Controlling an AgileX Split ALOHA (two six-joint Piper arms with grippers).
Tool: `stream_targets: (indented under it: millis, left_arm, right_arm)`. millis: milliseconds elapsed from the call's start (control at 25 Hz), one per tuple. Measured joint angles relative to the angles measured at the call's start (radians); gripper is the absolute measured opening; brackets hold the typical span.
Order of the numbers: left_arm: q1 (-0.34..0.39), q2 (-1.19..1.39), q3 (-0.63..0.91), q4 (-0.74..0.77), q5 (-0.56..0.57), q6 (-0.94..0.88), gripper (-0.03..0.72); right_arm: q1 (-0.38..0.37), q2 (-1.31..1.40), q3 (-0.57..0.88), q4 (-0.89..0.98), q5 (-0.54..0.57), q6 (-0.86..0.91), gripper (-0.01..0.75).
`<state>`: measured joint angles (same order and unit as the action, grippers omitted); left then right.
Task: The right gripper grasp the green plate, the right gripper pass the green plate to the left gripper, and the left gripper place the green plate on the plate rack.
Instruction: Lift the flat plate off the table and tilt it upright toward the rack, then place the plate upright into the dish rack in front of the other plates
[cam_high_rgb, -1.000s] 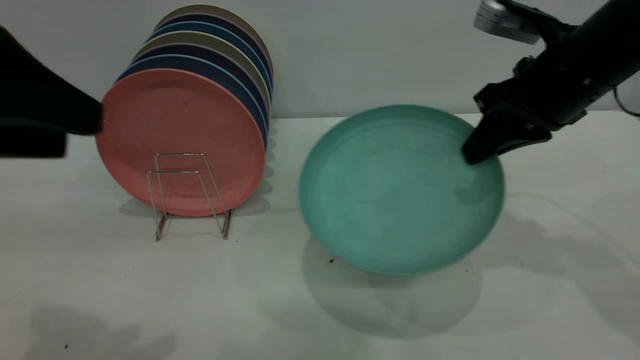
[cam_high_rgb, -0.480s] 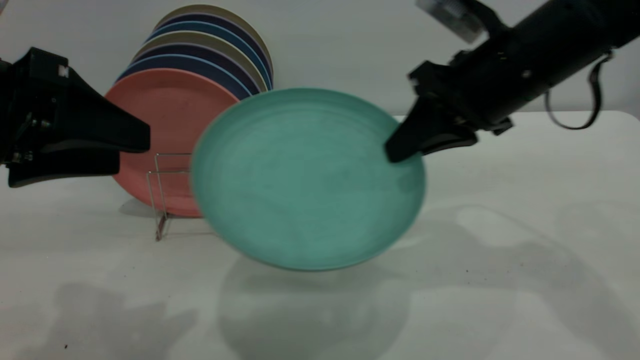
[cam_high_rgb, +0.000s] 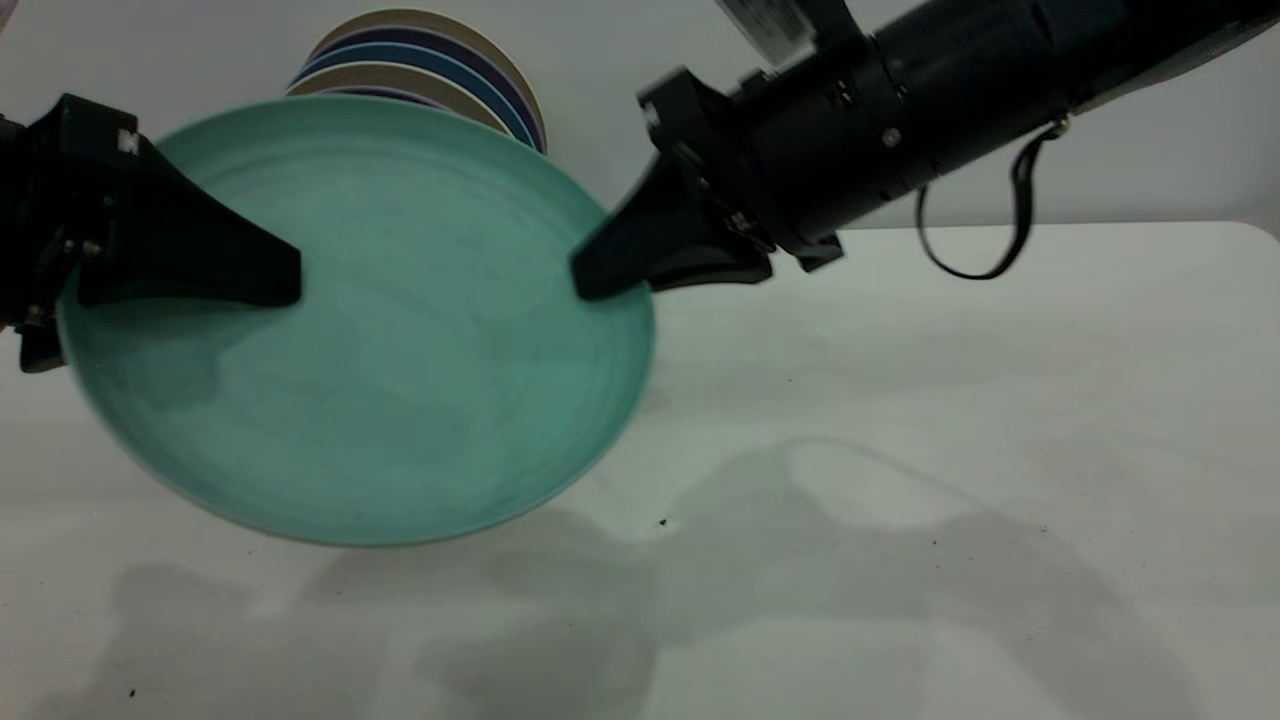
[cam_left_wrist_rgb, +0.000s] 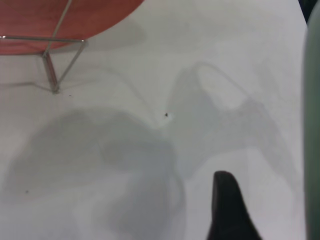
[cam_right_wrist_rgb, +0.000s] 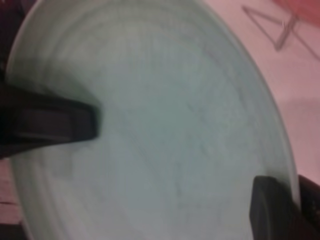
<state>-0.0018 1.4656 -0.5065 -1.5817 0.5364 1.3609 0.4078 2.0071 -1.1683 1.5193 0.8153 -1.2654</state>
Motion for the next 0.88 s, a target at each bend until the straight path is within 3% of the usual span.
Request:
stream_targets:
  millis: [80,200,360,520,600,760,880]
  left_arm:
    - [0.0,0.0,-0.001,-0.001,0.008,0.0,0.347]
    - [0.0,0.0,-0.001,-0.012,0.027,0.0,0.146]
    - [-0.001,0.0,-0.001,-0.01,-0.015,0.053,0.135]
    - [-0.001,0.005,-0.014,0.006,-0.201,0.125,0.135]
    - [-0.001,0.006,-0.036,0.031,-0.254,0.189,0.135]
    - [-0.001,0.007,-0.102,0.14,-0.211,0.332,0.135]
    - [-0.001,0.007,-0.176,0.295,-0.039,0.458,0.135]
  right_arm:
    - [0.0,0.0,0.0,0.015,0.004,-0.028,0.036]
    - [0.0,0.0,0.0,0.015,-0.012,-0.042,0.094]
    - [-0.006,-0.001,0.0,0.003,-0.023,-0.042,0.306]
    - [-0.059,-0.026,0.0,-0.065,0.006,-0.012,0.563]
    - [-0.106,-0.047,0.0,-0.134,0.036,0.025,0.645]
    - [-0.21,-0.084,0.0,-0.299,0.069,0.122,0.675]
    - [-0.288,-0.092,0.0,-0.392,0.075,0.191,0.642]
